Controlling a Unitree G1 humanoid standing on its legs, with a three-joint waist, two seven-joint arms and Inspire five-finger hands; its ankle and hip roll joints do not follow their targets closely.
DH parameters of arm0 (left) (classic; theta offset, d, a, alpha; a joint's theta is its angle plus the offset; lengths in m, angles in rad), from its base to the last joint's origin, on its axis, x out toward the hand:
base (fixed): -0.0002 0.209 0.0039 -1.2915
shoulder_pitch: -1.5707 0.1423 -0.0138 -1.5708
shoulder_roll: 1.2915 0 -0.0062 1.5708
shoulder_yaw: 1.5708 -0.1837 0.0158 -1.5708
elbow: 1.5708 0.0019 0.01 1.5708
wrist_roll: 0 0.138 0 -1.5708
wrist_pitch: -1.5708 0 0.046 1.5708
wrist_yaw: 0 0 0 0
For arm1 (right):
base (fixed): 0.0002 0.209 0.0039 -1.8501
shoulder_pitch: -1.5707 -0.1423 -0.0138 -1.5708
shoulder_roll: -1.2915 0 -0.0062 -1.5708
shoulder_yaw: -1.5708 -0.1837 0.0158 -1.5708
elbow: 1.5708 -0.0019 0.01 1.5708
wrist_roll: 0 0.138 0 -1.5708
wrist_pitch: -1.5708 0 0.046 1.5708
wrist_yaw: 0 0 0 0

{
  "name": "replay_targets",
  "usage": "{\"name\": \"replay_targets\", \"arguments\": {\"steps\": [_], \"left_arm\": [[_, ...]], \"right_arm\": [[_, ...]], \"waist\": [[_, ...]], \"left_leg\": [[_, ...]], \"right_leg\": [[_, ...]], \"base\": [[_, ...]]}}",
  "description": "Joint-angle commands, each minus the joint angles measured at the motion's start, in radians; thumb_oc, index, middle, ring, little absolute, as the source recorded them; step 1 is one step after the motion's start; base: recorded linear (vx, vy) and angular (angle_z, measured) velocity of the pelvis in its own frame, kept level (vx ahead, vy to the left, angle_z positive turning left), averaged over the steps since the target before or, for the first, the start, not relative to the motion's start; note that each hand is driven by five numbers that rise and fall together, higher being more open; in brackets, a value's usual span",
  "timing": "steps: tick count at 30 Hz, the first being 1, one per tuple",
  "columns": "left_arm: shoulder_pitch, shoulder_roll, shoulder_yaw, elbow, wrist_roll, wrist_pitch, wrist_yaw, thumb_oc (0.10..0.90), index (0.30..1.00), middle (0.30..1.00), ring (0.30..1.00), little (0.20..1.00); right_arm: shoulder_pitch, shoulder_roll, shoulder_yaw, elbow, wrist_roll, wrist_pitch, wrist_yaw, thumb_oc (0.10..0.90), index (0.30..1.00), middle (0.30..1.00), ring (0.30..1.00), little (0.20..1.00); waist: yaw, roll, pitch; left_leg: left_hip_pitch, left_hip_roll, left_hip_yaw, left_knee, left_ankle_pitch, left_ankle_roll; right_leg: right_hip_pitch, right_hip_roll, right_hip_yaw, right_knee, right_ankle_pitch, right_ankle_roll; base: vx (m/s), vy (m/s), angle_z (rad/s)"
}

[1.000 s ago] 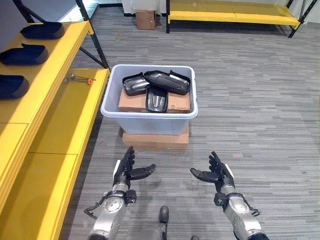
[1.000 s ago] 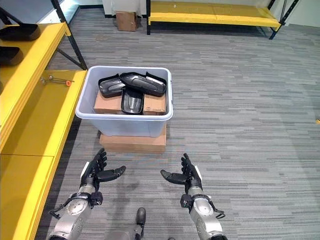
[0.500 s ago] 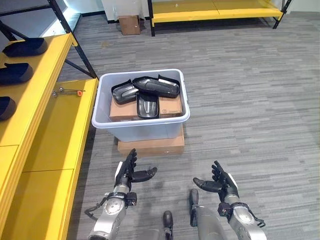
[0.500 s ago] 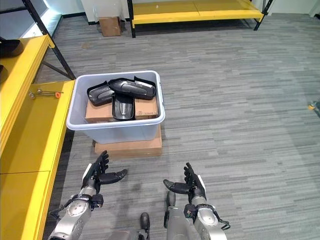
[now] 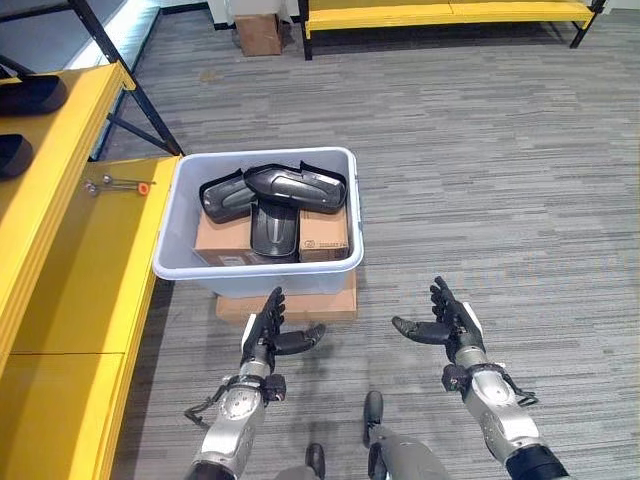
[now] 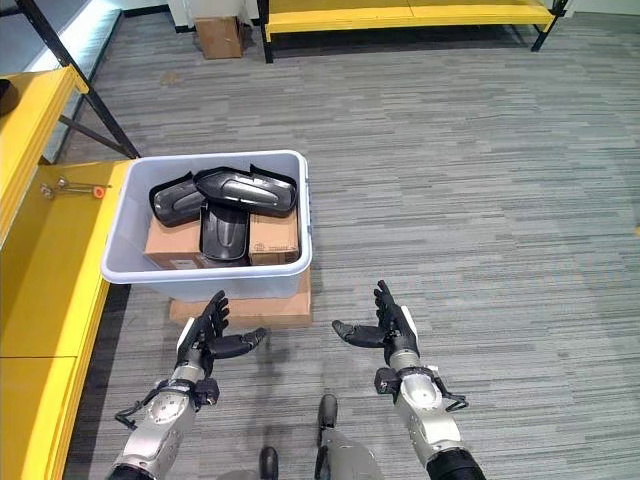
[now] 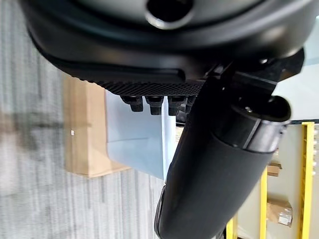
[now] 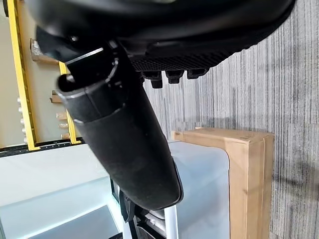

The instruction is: Move parts from the plastic box to the shelf.

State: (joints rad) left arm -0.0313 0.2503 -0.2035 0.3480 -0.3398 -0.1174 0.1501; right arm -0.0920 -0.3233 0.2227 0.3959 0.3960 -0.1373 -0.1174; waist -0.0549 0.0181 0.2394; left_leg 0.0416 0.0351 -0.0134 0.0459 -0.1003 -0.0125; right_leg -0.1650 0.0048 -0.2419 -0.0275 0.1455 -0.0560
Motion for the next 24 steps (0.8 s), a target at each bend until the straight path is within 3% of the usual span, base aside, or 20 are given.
{"name": "replay_targets", "arguments": {"steps": [1, 4, 7, 10, 12, 13, 14, 15, 16, 17, 18, 19, 22, 24], "left_arm": [[-0.014, 0.04, 0.006, -0.052, 0.011, -0.097, 0.027, 0.9, 1.0, 1.0, 1.0, 1.0], [-0.017, 0.038, 0.004, -0.049, 0.005, -0.099, 0.025, 0.9, 1.0, 1.0, 1.0, 1.0], [0.001, 0.034, 0.012, -0.062, -0.006, -0.1, 0.024, 0.9, 1.0, 1.0, 1.0, 1.0], [0.009, 0.031, 0.017, -0.073, -0.017, -0.099, 0.018, 0.9, 1.0, 1.0, 1.0, 1.0], [0.018, 0.03, 0.016, -0.07, -0.023, -0.095, 0.009, 0.9, 1.0, 1.0, 1.0, 1.0], [0.02, 0.025, 0.022, -0.05, -0.043, -0.099, 0.025, 0.9, 1.0, 1.0, 1.0, 1.0], [0.02, 0.025, 0.022, -0.05, -0.043, -0.099, 0.025, 0.9, 1.0, 1.0, 1.0, 1.0], [0.017, 0.019, 0.022, -0.05, -0.049, -0.098, 0.029, 0.9, 1.0, 1.0, 1.0, 1.0], [0.0, 0.012, 0.015, -0.027, -0.054, -0.097, 0.03, 0.9, 1.0, 1.0, 1.0, 1.0], [0.0, 0.012, 0.015, -0.027, -0.054, -0.098, 0.03, 0.9, 1.0, 1.0, 1.0, 1.0], [-0.012, 0.011, 0.011, -0.009, -0.047, -0.096, 0.032, 0.9, 1.0, 1.0, 1.0, 1.0], [-0.022, 0.012, 0.007, -0.008, -0.054, -0.101, 0.029, 0.9, 1.0, 1.0, 1.0, 1.0], [-0.029, 0.019, 0.004, -0.012, -0.037, -0.107, 0.035, 0.9, 1.0, 1.0, 1.0, 1.0], [-0.027, 0.031, 0.013, -0.017, -0.041, -0.107, 0.036, 0.9, 1.0, 1.0, 1.0, 1.0]], "right_arm": [[0.0, 0.017, 0.006, -0.049, 0.009, -0.093, -0.01, 0.9, 1.0, 1.0, 1.0, 1.0], [0.006, 0.018, 0.003, -0.051, 0.017, -0.097, -0.011, 0.9, 1.0, 1.0, 1.0, 1.0], [0.027, 0.013, 0.007, -0.056, 0.018, -0.096, -0.004, 0.9, 1.0, 1.0, 1.0, 1.0], [0.036, -0.002, 0.011, -0.07, 0.007, -0.095, 0.002, 0.9, 1.0, 1.0, 1.0, 1.0], [0.046, -0.011, 0.008, -0.08, -0.021, -0.096, -0.008, 0.9, 1.0, 1.0, 1.0, 1.0], [0.04, -0.009, 0.006, -0.068, -0.03, -0.098, -0.029, 0.9, 1.0, 1.0, 1.0, 1.0], [0.04, -0.009, 0.006, -0.068, -0.03, -0.098, -0.029, 0.9, 1.0, 1.0, 1.0, 1.0], [0.039, -0.014, -0.001, -0.067, -0.032, -0.099, -0.038, 0.9, 1.0, 1.0, 1.0, 1.0], [0.045, -0.015, -0.011, -0.064, -0.024, -0.099, -0.052, 0.9, 1.0, 1.0, 1.0, 1.0], [0.045, -0.015, -0.011, -0.064, -0.024, -0.099, -0.052, 0.9, 1.0, 1.0, 1.0, 1.0], [0.051, -0.007, -0.022, -0.059, -0.016, -0.104, -0.063, 0.9, 1.0, 1.0, 1.0, 1.0], [0.057, -0.001, -0.03, -0.065, -0.003, -0.103, -0.067, 0.9, 1.0, 1.0, 1.0, 1.0], [0.043, 0.012, -0.026, -0.051, -0.003, -0.103, -0.068, 0.9, 1.0, 1.0, 1.0, 1.0], [0.036, 0.025, -0.031, -0.055, 0.006, -0.1, -0.071, 0.9, 1.0, 1.0, 1.0, 1.0]], "waist": [[-0.013, -0.027, -0.085], [-0.017, -0.026, -0.083], [-0.009, -0.034, -0.066], [0.014, -0.058, -0.029], [0.011, -0.076, -0.027], [0.022, -0.07, -0.041], [0.025, -0.072, -0.037], [0.026, -0.053, -0.045], [0.018, -0.031, -0.051], [0.02, -0.031, -0.05], [0.01, -0.022, -0.055], [0.006, -0.008, -0.063], [0.007, 0.013, -0.082], [0.016, 0.003, -0.084]], "left_leg": [[-0.021, -0.016, 0.006, 0.059, -0.042, -0.022], [-0.029, -0.014, 0.002, 0.102, -0.034, -0.032], [-0.116, -0.017, -0.015, 0.374, 0.058, -0.058], [-0.223, -0.069, -0.032, 0.593, 0.1, -0.067], [-0.277, 0.066, 0.009, 0.495, 0.107, -0.052], [-0.227, 0.158, -0.03, 0.172, 0.132, -0.064], [-0.207, 0.158, -0.024, 0.148, 0.143, -0.066], [-0.213, 0.205, -0.022, 0.015, 0.221, -0.091], [-0.217, 0.255, 0.032, -0.097, 0.305, -0.133], [-0.211, 0.256, 0.035, -0.103, 0.308, -0.133], [-0.235, 0.268, 0.093, -0.132, 0.329, -0.149], [-0.221, 0.267, 0.111, -0.133, 0.315, -0.158], [-0.203, 0.256, 0.093, -0.133, 0.293, -0.161], [-0.18, 0.226, 0.104, -0.116, 0.274, -0.14]], "right_leg": [[0.048, -0.077, 0.071, 0.029, -0.128, 0.141], [0.059, -0.069, 0.076, 0.023, -0.135, 0.134], [0.12, -0.049, 0.103, 0.0, -0.152, 0.104], [0.157, -0.063, 0.103, 0.005, -0.169, 0.087], [0.178, -0.089, 0.106, 0.013, -0.178, 0.1], [0.188, -0.091, 0.134, -0.004, -0.186, 0.135], [0.194, -0.092, 0.136, -0.006, -0.186, 0.134], [0.205, -0.089, 0.14, -0.028, -0.189, 0.147], [0.228, -0.098, 0.138, -0.055, -0.188, 0.159], [0.229, -0.098, 0.14, -0.056, -0.187, 0.159], [0.238, -0.102, 0.127, -0.06, -0.198, 0.164], [0.24, -0.107, 0.125, -0.06, -0.202, 0.175], [0.237, -0.133, 0.125, -0.06, -0.196, 0.194], [0.25, -0.174, 0.136, -0.06, -0.181, 0.216]], "base": [[0.11, -0.077, 0.18], [0.09, -0.07, 0.13], [0.08, -0.103, 0.12], [0.04, -0.063, 0.18], [0.17, 0.106, -0.25], [0.21, 0.176, 0.03], [0.21, 0.225, -0.16], [0.12, 0.229, -0.35], [0.11, 0.239, -0.37], [0.1, 0.234, -0.22], [0.07, 0.201, -0.1], [0.09, 0.261, 0.03], [0.08, 0.271, -0.1], [0.13, 0.271, -0.21]]}}
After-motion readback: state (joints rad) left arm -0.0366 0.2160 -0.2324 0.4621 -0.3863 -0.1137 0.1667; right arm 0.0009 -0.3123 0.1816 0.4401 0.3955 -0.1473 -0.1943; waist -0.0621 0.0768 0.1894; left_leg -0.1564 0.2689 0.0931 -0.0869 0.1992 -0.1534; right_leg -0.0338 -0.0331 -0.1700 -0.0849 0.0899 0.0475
